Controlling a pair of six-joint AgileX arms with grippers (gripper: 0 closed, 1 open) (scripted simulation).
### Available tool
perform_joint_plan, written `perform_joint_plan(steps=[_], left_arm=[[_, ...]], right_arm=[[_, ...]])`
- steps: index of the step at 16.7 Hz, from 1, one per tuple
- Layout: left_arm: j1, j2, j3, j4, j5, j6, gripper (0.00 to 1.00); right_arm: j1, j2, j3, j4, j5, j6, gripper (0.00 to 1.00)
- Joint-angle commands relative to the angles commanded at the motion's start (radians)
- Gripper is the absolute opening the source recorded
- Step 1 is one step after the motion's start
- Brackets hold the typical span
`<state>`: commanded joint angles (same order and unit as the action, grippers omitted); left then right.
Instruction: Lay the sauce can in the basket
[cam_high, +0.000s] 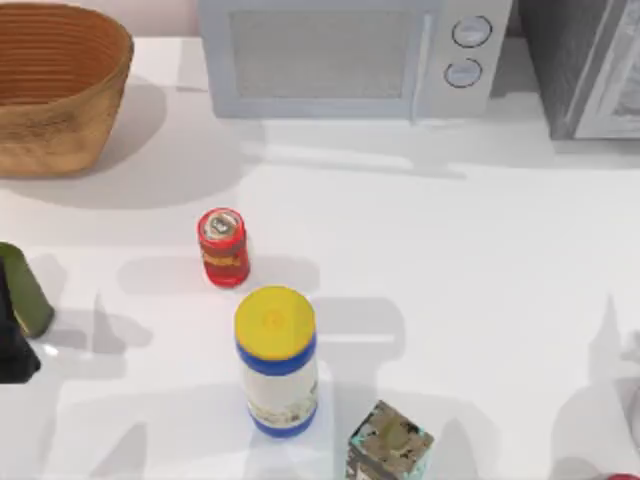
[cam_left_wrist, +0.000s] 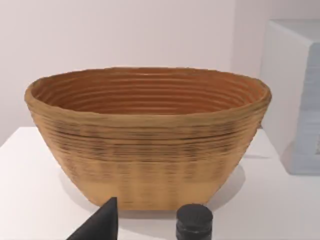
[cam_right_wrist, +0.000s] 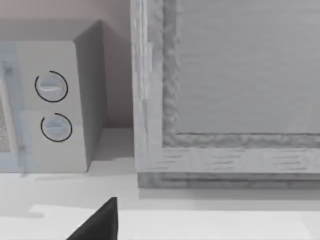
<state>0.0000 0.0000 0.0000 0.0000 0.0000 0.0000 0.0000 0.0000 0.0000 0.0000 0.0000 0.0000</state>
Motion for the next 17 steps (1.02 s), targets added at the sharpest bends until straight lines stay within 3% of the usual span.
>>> perform_joint_plan(steps=[4,8,17], left_arm=[[0.0,0.029,0.03,-0.006,0.031,0.03,1.0],[0.008,0.209,0.185,-0.05,0.184,0.199,1.0],[0.009,1.074,0.714,-0.286,0.569,0.842,1.0]], right_arm=[[0.0,0.0,0.0,0.0,0.0,0.0,1.0],[0.0,0.0,0.0,0.0,0.0,0.0,1.0],[0.0,0.0,0.0,0.0,0.0,0.0,1.0]])
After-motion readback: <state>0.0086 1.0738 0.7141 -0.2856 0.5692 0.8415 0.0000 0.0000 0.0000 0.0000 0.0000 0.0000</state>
